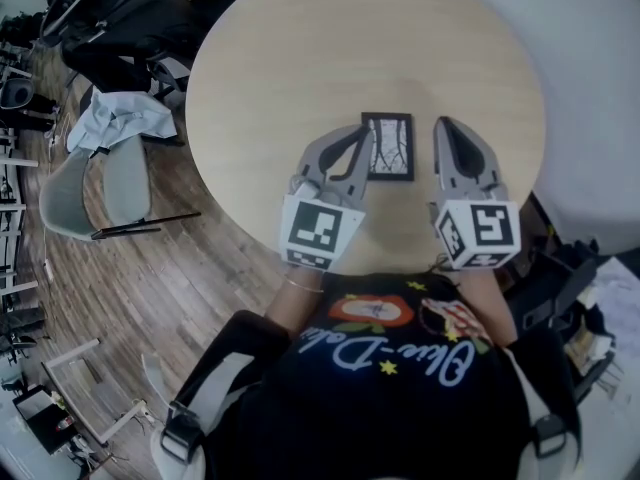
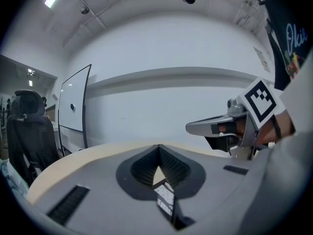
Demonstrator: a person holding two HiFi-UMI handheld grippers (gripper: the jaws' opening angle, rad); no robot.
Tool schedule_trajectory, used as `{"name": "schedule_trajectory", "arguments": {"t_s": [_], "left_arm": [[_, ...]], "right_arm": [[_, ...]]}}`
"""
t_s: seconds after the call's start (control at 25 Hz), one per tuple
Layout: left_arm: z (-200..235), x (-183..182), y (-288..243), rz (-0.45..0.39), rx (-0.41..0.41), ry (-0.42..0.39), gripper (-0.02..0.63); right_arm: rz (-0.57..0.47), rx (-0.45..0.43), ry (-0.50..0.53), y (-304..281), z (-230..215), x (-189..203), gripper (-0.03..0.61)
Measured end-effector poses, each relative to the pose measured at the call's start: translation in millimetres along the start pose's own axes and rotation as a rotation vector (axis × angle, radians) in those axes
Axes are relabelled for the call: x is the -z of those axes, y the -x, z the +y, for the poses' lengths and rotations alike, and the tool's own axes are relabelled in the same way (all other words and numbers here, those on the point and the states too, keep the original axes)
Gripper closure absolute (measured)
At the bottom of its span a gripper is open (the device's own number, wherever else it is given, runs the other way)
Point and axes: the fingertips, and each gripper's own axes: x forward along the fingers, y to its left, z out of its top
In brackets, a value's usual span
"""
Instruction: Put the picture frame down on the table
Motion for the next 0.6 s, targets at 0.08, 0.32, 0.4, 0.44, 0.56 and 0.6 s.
{"name": "schedule_trajectory", "arguments": {"t_s": [0.08,0.32,0.4,0.44,0.56,0.6], "left_arm": [[-1,3,-2,0.006,0.002,0.0,0.612],[1,9,-6,0.02,0.006,0.008,0.612],[3,12,-7,0.023,0.005,0.01,0.612],[4,13,-7,0.024,0.005,0.011,0.612],[8,15,-9,0.026,0.002,0.009,0.612],[10,16,-10,0.027,0.001,0.008,0.612]], "right_arm": [[0.005,0.002,-0.004,0,-2,3,0.581],[0.015,0.005,-0.007,-3,-4,7,0.581],[0.019,0.008,-0.01,-5,-4,9,0.581],[0.021,0.009,-0.011,-6,-3,10,0.581],[0.027,0.012,-0.015,-11,-4,13,0.581],[0.029,0.013,-0.016,-12,-4,13,0.581]]}}
